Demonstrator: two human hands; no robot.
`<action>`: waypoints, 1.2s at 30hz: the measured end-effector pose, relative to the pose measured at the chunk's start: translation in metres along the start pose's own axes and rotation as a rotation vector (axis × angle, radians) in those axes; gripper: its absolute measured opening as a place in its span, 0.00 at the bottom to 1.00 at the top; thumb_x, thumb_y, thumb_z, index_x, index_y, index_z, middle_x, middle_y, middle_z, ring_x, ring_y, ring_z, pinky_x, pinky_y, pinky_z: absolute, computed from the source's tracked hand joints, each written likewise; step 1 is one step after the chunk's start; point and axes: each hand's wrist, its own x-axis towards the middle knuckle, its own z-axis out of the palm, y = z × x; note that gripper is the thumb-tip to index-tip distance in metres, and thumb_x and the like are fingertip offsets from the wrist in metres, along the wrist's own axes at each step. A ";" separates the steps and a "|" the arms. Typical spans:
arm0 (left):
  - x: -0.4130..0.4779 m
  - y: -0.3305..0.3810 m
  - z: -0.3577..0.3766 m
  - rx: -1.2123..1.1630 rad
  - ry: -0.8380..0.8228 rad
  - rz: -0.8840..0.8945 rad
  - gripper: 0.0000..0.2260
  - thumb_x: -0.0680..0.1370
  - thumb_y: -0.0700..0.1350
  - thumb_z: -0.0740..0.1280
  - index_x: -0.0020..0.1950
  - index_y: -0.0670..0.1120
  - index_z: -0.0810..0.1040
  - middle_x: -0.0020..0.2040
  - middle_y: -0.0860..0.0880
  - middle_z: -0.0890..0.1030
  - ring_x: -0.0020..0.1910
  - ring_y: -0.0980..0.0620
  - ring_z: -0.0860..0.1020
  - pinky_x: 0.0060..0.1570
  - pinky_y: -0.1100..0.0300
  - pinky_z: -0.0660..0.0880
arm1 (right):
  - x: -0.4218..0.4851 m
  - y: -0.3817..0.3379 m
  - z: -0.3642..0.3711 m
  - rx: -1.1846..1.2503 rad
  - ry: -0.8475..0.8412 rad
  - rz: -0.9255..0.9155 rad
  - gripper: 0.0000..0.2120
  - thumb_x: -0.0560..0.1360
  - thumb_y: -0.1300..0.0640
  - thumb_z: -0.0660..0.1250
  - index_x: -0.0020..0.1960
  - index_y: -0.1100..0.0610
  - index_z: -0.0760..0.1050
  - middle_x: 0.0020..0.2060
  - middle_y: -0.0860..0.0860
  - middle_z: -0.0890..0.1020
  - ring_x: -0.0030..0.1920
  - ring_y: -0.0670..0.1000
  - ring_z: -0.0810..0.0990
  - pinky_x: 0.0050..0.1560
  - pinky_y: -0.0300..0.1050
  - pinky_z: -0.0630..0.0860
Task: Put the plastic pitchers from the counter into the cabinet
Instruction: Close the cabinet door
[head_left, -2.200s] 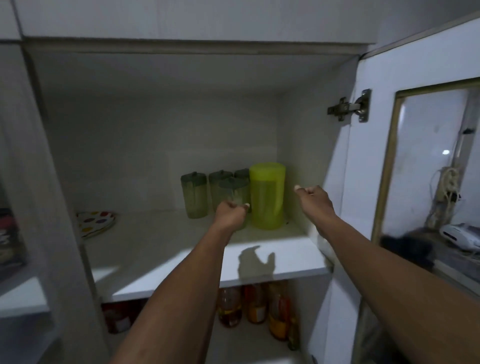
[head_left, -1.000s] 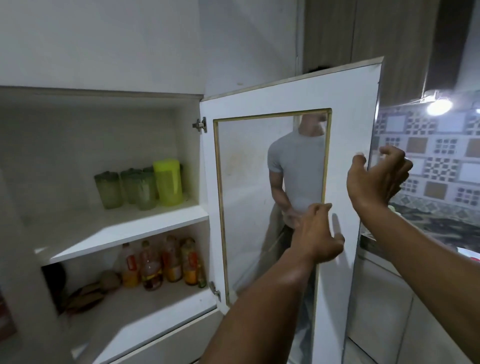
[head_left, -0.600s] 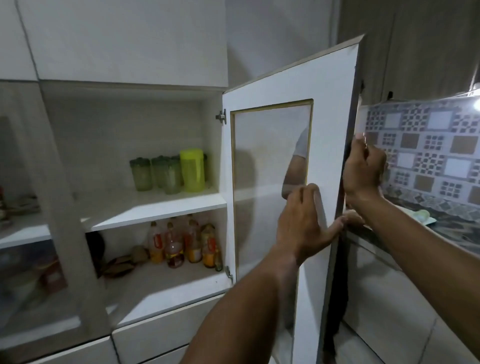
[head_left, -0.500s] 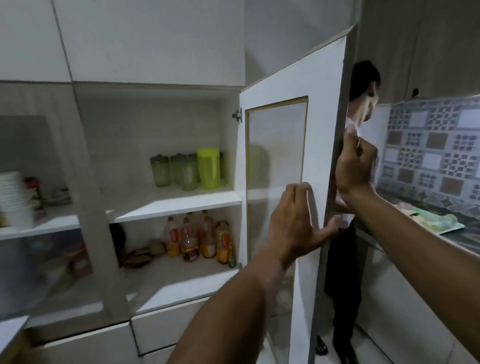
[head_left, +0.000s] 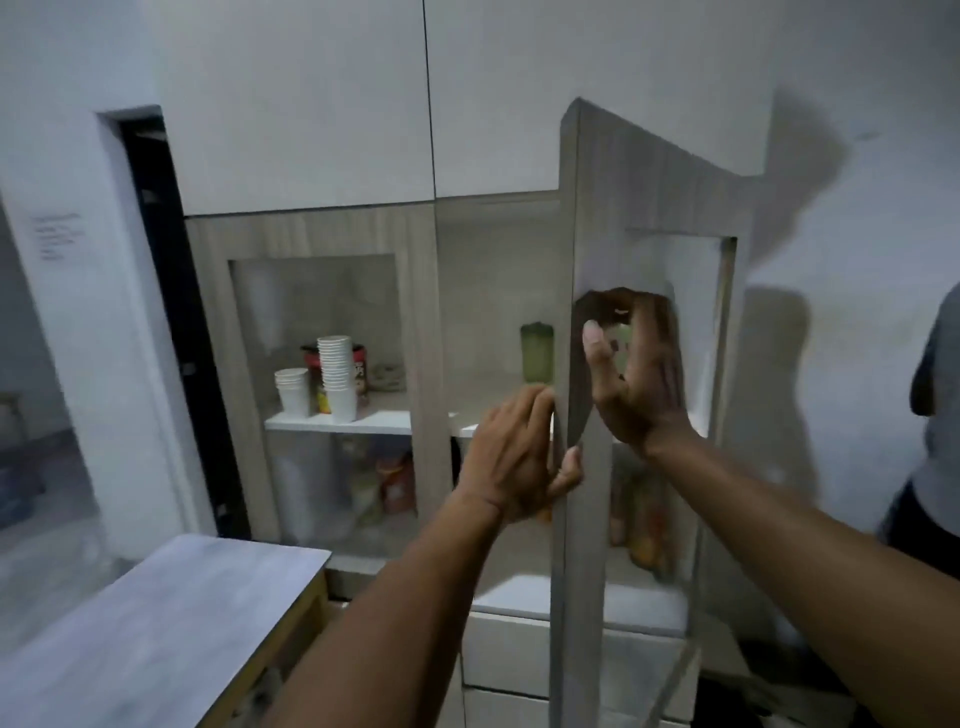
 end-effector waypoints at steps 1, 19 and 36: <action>-0.003 -0.016 0.001 0.074 0.004 -0.050 0.26 0.75 0.56 0.63 0.65 0.39 0.74 0.58 0.38 0.79 0.52 0.39 0.79 0.52 0.49 0.76 | 0.001 0.002 0.015 -0.045 -0.036 -0.007 0.20 0.79 0.45 0.58 0.64 0.57 0.71 0.61 0.57 0.73 0.60 0.56 0.72 0.59 0.51 0.73; 0.051 -0.288 0.105 0.435 -0.273 -0.107 0.38 0.79 0.52 0.59 0.83 0.46 0.41 0.83 0.47 0.37 0.82 0.45 0.36 0.79 0.43 0.40 | 0.068 0.115 0.274 -0.483 -0.489 -0.128 0.39 0.75 0.43 0.61 0.82 0.48 0.49 0.82 0.47 0.43 0.81 0.54 0.52 0.72 0.57 0.65; 0.094 -0.364 0.200 0.386 -0.517 -0.198 0.43 0.79 0.53 0.62 0.82 0.45 0.35 0.81 0.44 0.29 0.79 0.45 0.28 0.77 0.45 0.31 | 0.097 0.193 0.362 -0.627 -0.702 -0.016 0.42 0.77 0.47 0.63 0.81 0.44 0.39 0.78 0.46 0.28 0.80 0.50 0.36 0.79 0.58 0.51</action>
